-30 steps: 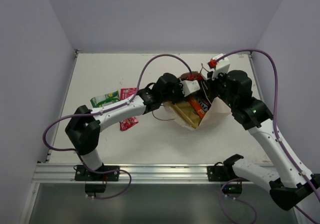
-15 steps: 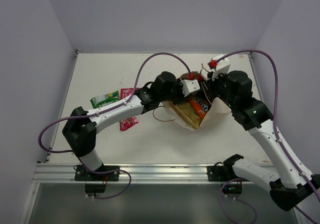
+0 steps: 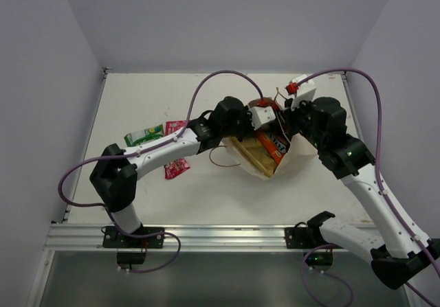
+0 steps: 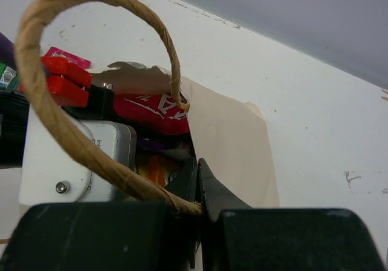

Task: Take the snacks out of the paper bag

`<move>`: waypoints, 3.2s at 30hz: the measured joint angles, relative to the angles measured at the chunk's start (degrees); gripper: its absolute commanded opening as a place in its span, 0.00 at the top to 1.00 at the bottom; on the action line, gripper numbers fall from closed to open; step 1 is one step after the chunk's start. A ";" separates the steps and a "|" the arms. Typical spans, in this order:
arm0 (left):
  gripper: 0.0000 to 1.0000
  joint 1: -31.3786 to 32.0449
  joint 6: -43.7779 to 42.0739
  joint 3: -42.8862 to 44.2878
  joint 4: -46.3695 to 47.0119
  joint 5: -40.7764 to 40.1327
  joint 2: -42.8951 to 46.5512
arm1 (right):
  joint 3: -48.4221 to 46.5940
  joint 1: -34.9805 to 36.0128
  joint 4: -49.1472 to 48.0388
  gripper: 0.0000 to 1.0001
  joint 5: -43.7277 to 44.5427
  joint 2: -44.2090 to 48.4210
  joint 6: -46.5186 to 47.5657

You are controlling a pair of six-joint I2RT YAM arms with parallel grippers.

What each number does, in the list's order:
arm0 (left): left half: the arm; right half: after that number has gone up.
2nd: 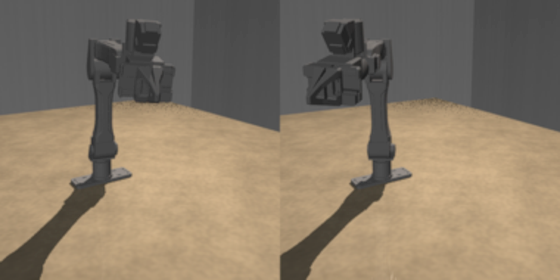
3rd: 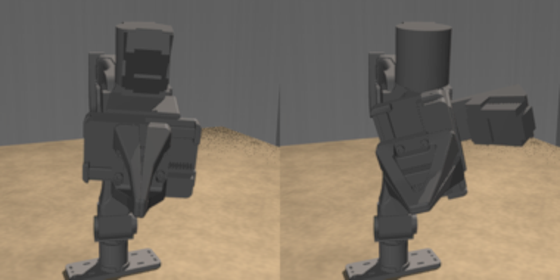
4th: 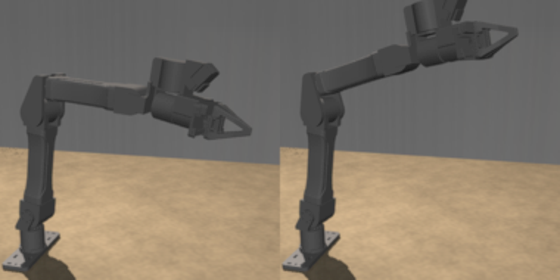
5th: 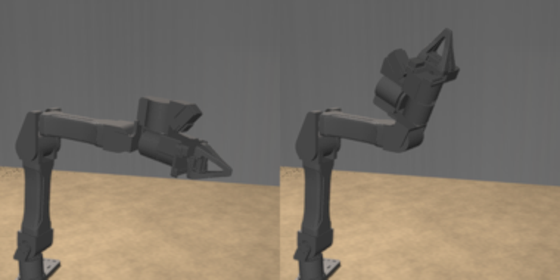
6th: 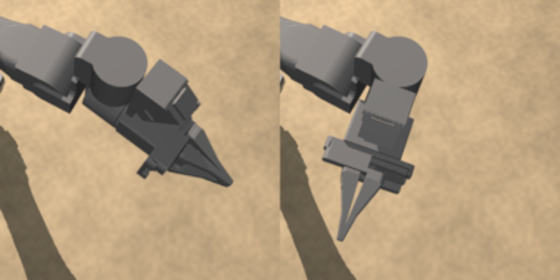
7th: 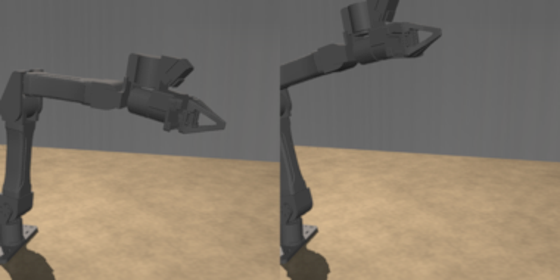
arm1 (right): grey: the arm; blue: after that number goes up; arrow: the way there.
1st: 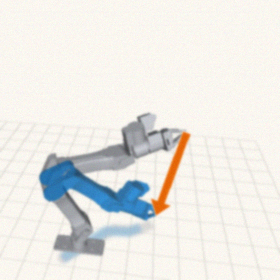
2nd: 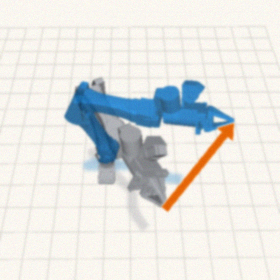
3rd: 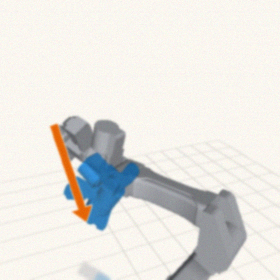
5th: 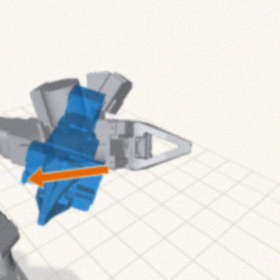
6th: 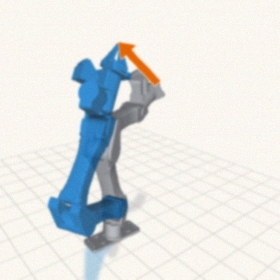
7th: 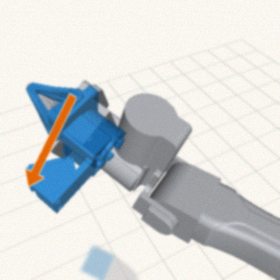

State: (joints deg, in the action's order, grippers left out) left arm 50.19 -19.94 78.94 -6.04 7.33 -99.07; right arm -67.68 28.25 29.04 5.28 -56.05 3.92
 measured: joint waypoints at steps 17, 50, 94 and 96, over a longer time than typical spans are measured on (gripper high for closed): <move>1.00 -0.44 9.27 0.52 -10.71 -4.37 21.51 | 1.22 0.24 -1.99 1.00 3.80 0.20 -0.24; 0.25 -19.69 33.66 -12.83 -9.81 -9.46 15.58 | 1.73 0.24 -2.73 1.00 4.20 0.26 -0.33; 0.17 8.37 -17.11 -2.95 -1.70 5.73 1.53 | -1.95 1.11 3.93 1.00 -2.40 0.09 0.85; 0.18 8.37 -17.73 -2.93 -1.36 5.73 0.37 | -1.95 1.18 3.96 1.00 -2.64 0.09 0.85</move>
State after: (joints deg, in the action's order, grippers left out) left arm 58.57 -37.67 76.01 -7.40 13.06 -98.70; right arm -69.63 29.43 32.99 2.63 -55.96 4.78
